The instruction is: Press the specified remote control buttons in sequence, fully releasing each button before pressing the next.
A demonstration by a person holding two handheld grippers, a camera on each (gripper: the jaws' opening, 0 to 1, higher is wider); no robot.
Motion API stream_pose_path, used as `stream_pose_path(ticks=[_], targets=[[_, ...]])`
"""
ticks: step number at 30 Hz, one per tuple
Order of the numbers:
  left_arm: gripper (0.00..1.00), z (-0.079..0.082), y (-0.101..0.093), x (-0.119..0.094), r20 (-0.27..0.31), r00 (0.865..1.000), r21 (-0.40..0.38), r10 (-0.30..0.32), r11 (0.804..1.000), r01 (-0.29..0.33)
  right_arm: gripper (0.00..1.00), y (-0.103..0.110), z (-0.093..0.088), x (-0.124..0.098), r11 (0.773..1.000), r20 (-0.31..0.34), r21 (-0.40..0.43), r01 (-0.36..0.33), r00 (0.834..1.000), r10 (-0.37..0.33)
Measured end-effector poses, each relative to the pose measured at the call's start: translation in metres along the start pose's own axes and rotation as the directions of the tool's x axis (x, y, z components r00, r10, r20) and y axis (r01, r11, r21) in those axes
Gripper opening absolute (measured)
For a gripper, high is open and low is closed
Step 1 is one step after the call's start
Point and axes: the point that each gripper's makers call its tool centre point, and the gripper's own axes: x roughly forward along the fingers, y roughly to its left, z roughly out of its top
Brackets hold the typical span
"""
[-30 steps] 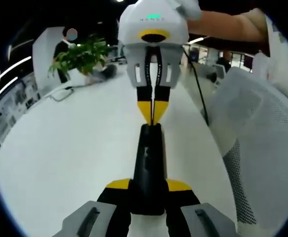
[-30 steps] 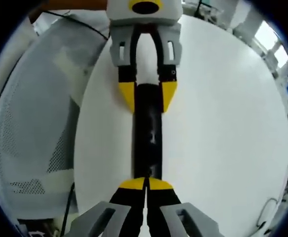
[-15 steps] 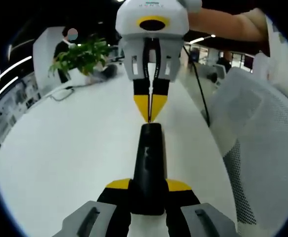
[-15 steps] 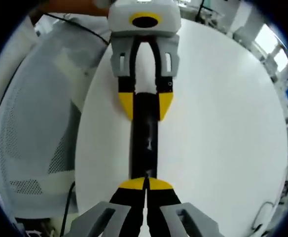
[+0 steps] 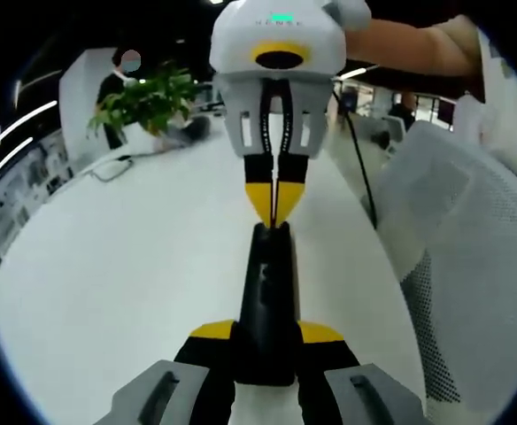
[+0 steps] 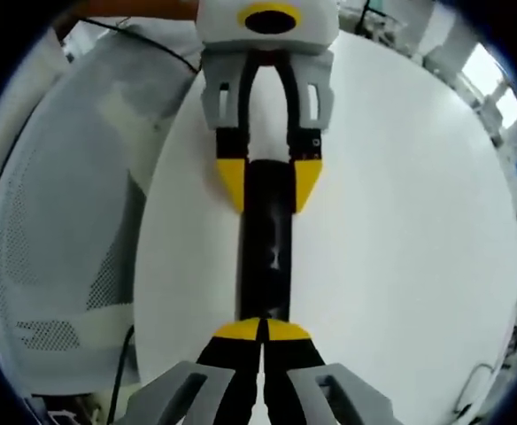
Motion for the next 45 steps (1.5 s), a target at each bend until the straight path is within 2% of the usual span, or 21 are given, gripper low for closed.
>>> stream_pose_path(ticks=[10,34,38,45], targets=[[0.24,0.0001,0.0004,0.0003,0.004,1.000,-0.001,-0.002,1.000,0.002,0.00,0.0009,0.0035,0.0013,1.000,0.007,0.001,-0.001,1.000,0.001],[0.24,0.0005,-0.0013,-0.0006,0.004,1.000,-0.005,0.005,1.000,-0.005,0.00,-0.0022,0.0016,0.0047,1.000,-0.038,0.008,-0.003,0.999,0.003],[0.24,0.0009,-0.0020,-0.0008,0.001,1.000,-0.004,0.006,1.000,-0.006,0.00,-0.0033,0.0011,0.0045,0.999,-0.027,0.043,-0.006,1.000,0.007],[0.24,0.0009,-0.0021,-0.0008,0.000,1.000,-0.002,0.003,1.000,-0.003,0.00,-0.0011,0.0021,0.0036,0.999,-0.015,0.047,-0.004,1.000,0.004]])
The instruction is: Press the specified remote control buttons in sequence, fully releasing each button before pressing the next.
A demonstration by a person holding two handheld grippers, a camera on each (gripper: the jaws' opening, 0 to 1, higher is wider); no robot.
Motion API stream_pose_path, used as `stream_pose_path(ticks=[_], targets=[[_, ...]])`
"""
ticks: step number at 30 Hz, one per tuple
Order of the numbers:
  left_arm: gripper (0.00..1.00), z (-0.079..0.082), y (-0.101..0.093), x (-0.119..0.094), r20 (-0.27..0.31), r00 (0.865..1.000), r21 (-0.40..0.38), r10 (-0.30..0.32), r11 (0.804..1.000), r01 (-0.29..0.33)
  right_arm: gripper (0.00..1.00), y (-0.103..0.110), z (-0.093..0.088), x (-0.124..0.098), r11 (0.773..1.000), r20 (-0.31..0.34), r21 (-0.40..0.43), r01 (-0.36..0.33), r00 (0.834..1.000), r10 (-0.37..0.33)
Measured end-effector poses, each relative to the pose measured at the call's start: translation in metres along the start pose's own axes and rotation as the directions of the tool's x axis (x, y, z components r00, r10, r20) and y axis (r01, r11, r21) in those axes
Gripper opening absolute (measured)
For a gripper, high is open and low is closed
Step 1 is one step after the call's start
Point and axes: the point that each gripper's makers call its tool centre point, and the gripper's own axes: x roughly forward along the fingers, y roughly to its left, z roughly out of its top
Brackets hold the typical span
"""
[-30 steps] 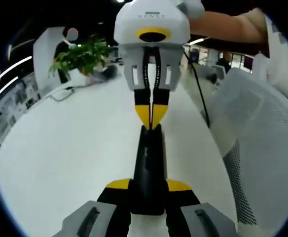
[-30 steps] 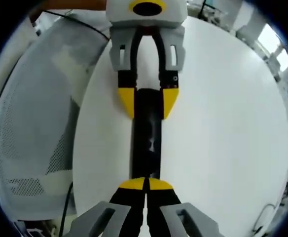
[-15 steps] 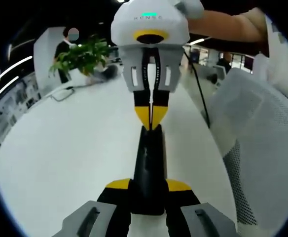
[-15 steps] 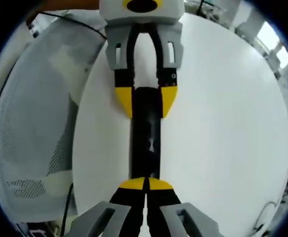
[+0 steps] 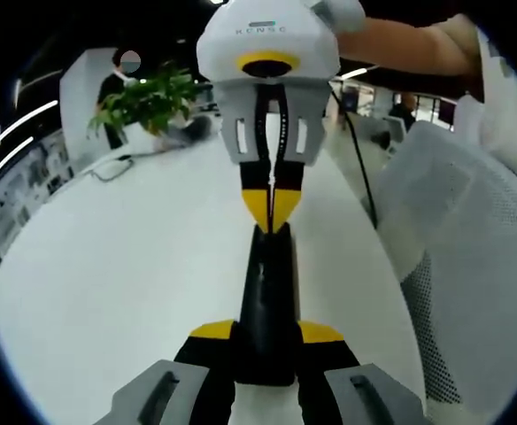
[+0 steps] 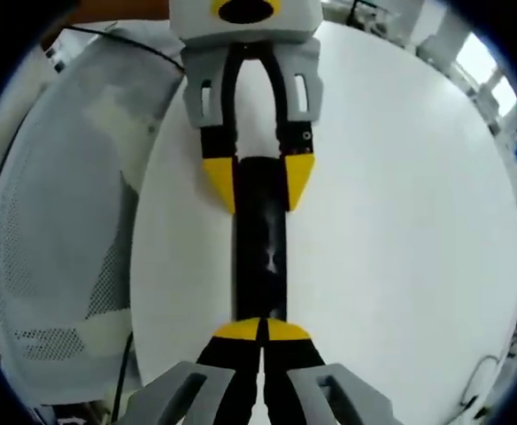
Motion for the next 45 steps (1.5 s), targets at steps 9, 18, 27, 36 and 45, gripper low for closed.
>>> stream_pose_path(ticks=[9,18,27,36,45], targets=[[0.24,-0.001,0.001,0.000,-0.002,1.000,0.001,0.000,1.000,0.000,0.00,0.001,0.000,-0.001,1.000,-0.007,-0.020,-0.001,1.000,0.001],[0.24,0.000,0.001,0.000,-0.002,1.000,0.001,0.000,1.000,0.000,0.00,0.001,-0.002,-0.003,1.000,0.006,-0.018,-0.002,1.000,0.003],[0.24,0.000,0.001,0.001,-0.004,1.000,0.001,0.001,1.000,-0.001,0.00,-0.004,0.003,-0.016,1.000,0.020,-0.023,0.016,1.000,-0.015],[0.24,0.000,0.000,0.000,-0.006,1.000,0.003,0.001,1.000,-0.001,0.00,-0.006,0.009,-0.020,0.999,0.022,-0.035,0.021,1.000,-0.020],[0.24,-0.001,0.001,0.001,-0.004,1.000,0.002,0.001,1.000,-0.001,0.00,-0.004,0.017,-0.021,0.999,0.020,-0.047,0.016,1.000,-0.015]])
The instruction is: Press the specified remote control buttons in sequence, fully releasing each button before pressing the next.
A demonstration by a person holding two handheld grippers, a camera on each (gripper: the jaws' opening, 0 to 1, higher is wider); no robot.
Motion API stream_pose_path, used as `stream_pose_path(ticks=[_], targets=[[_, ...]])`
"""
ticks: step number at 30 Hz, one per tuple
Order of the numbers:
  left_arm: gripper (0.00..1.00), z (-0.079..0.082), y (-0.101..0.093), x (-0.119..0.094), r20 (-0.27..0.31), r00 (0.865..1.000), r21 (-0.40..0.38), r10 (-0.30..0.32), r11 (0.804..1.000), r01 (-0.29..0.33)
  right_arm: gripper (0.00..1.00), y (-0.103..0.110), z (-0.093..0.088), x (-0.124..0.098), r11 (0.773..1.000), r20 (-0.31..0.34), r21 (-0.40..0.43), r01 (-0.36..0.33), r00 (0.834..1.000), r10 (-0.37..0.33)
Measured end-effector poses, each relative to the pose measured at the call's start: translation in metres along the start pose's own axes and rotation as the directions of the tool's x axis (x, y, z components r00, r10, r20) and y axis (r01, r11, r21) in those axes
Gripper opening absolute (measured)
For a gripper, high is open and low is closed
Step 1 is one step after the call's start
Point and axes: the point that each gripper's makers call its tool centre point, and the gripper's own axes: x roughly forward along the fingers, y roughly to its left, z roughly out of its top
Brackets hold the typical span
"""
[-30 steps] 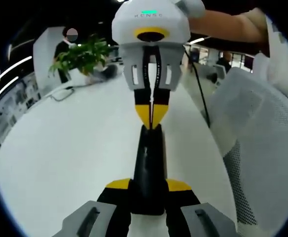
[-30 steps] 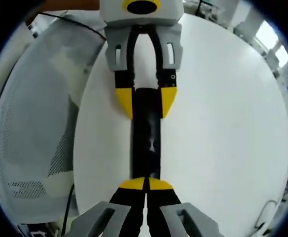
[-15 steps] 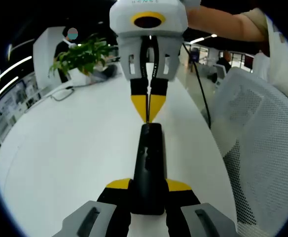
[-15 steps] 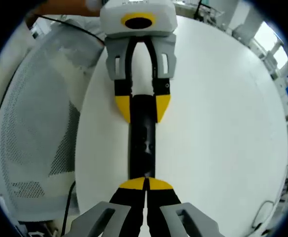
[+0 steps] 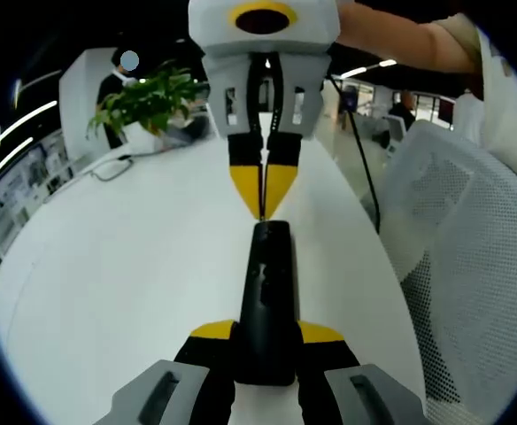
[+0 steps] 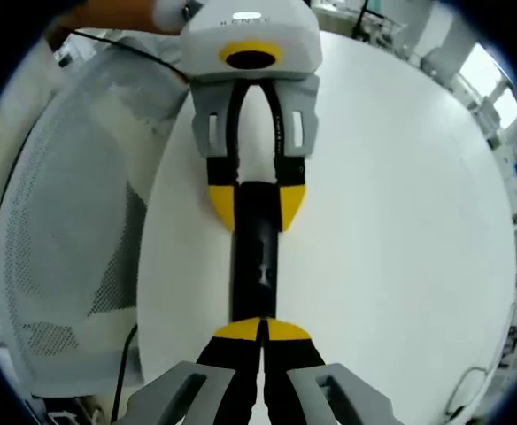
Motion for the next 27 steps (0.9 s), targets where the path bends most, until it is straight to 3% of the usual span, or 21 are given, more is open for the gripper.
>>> stream_pose_path(ticks=[27], targets=[[0.24,0.000,-0.001,-0.001,0.008,1.000,0.002,-0.005,1.000,0.005,0.00,0.001,0.007,0.020,0.999,-0.023,-0.029,-0.042,0.999,0.042]])
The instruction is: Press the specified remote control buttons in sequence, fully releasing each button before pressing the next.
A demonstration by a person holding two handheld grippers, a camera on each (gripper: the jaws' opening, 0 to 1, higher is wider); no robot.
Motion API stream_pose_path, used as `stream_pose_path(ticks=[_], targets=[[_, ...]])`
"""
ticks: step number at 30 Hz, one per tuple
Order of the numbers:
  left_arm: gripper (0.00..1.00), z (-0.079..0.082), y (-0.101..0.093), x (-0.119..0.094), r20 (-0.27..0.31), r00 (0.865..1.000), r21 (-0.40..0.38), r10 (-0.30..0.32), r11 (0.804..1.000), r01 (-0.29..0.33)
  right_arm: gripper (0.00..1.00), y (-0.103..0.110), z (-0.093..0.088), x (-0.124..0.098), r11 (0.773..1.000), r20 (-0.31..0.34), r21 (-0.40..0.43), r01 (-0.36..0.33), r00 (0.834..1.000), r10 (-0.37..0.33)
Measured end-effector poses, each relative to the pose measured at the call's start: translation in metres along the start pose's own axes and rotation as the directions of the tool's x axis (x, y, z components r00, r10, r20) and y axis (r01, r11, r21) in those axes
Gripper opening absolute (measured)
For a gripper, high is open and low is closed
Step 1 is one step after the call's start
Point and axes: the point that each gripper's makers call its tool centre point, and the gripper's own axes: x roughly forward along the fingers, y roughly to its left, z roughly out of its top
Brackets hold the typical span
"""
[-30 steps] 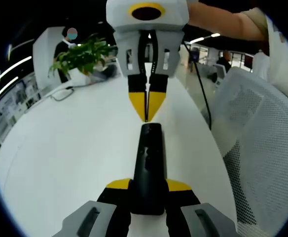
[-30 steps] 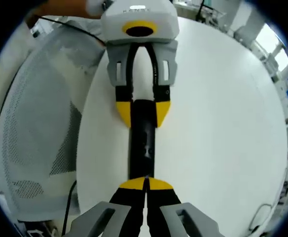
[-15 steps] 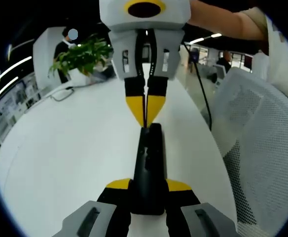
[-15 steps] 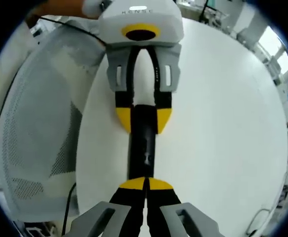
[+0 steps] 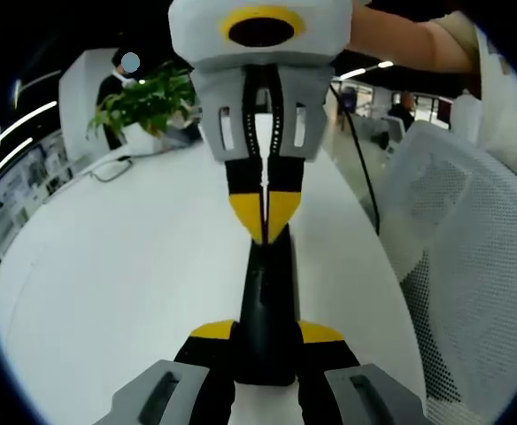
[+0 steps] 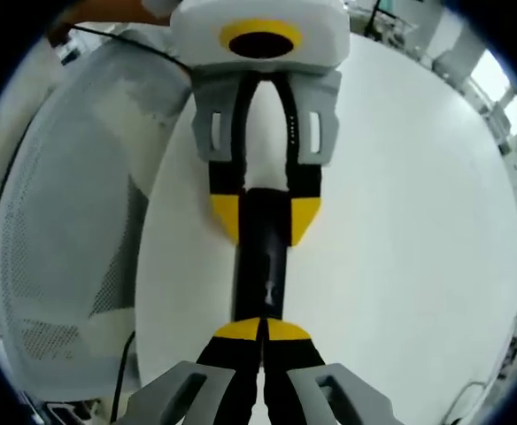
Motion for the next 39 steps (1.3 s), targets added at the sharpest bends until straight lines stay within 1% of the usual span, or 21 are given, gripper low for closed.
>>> stream_pose_path(ticks=[10,15,24,39], targets=[[0.24,-0.0001,-0.0001,-0.0002,0.001,1.000,0.002,-0.003,1.000,0.003,0.00,0.0031,-0.0023,0.0071,1.000,-0.014,-0.001,-0.012,1.000,0.012],[0.24,0.0000,-0.0003,-0.0004,0.003,1.000,0.001,-0.003,1.000,0.003,0.00,0.0032,-0.0018,0.0069,1.000,-0.013,0.002,-0.012,1.000,0.012],[0.24,-0.0005,0.0012,0.0005,0.003,1.000,0.000,-0.003,1.000,0.003,0.00,0.0028,-0.0017,0.0077,1.000,-0.040,0.001,-0.009,0.999,0.009],[0.24,0.0000,0.0006,0.0003,-0.001,1.000,0.000,-0.001,1.000,0.001,0.00,0.0027,-0.0021,0.0071,1.000,-0.034,0.012,-0.003,0.999,0.003]])
